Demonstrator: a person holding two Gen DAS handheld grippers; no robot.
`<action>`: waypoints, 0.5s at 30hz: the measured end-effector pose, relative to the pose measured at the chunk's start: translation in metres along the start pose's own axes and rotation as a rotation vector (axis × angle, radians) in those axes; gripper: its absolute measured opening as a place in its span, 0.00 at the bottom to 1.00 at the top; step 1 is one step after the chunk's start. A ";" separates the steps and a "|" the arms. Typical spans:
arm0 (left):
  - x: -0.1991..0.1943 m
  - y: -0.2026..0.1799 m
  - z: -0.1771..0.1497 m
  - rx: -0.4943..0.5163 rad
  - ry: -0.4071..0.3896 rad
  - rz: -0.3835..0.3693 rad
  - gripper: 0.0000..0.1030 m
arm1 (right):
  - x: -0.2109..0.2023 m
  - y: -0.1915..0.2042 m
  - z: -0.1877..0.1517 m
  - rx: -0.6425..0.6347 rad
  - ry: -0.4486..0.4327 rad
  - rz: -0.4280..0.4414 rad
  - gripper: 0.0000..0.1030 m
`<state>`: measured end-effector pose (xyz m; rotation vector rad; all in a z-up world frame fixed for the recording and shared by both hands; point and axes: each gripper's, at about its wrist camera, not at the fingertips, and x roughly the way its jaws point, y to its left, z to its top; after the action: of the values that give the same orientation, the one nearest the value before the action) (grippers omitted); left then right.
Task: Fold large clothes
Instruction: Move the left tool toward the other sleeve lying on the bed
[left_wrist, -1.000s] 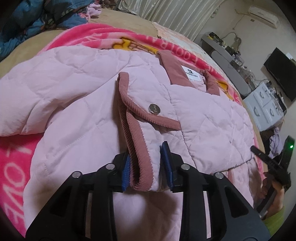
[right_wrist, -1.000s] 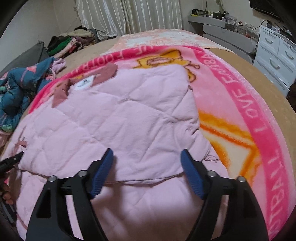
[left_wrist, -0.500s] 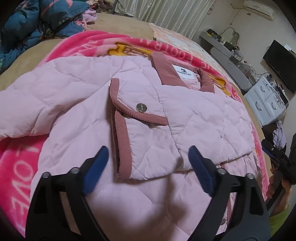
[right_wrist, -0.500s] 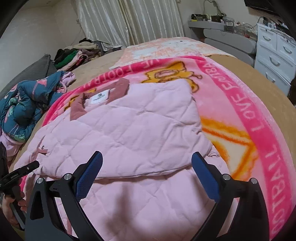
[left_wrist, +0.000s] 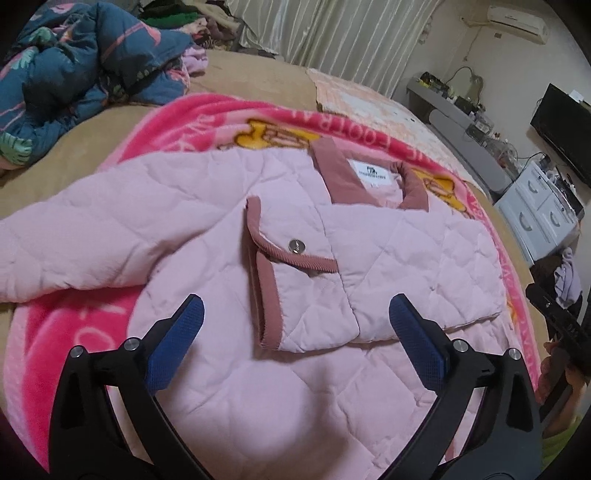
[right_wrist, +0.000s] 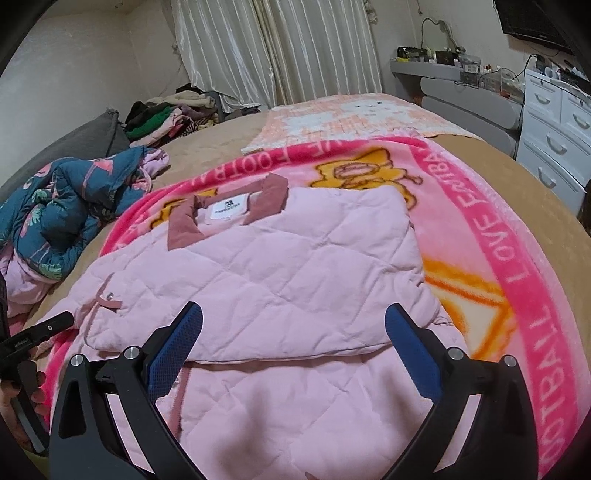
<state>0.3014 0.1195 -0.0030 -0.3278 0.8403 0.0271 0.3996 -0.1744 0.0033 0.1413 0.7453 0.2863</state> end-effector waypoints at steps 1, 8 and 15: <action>-0.004 0.000 0.000 -0.002 -0.006 0.000 0.91 | -0.001 0.003 0.000 -0.005 -0.004 0.000 0.96; -0.032 0.017 0.001 -0.035 -0.048 0.019 0.91 | -0.006 0.027 -0.001 -0.034 -0.016 0.032 0.96; -0.056 0.049 0.005 -0.122 -0.076 0.047 0.91 | -0.015 0.066 -0.005 -0.088 -0.022 0.077 0.96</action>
<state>0.2600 0.1735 0.0272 -0.4194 0.7723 0.1344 0.3718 -0.1159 0.0246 0.0901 0.7054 0.3896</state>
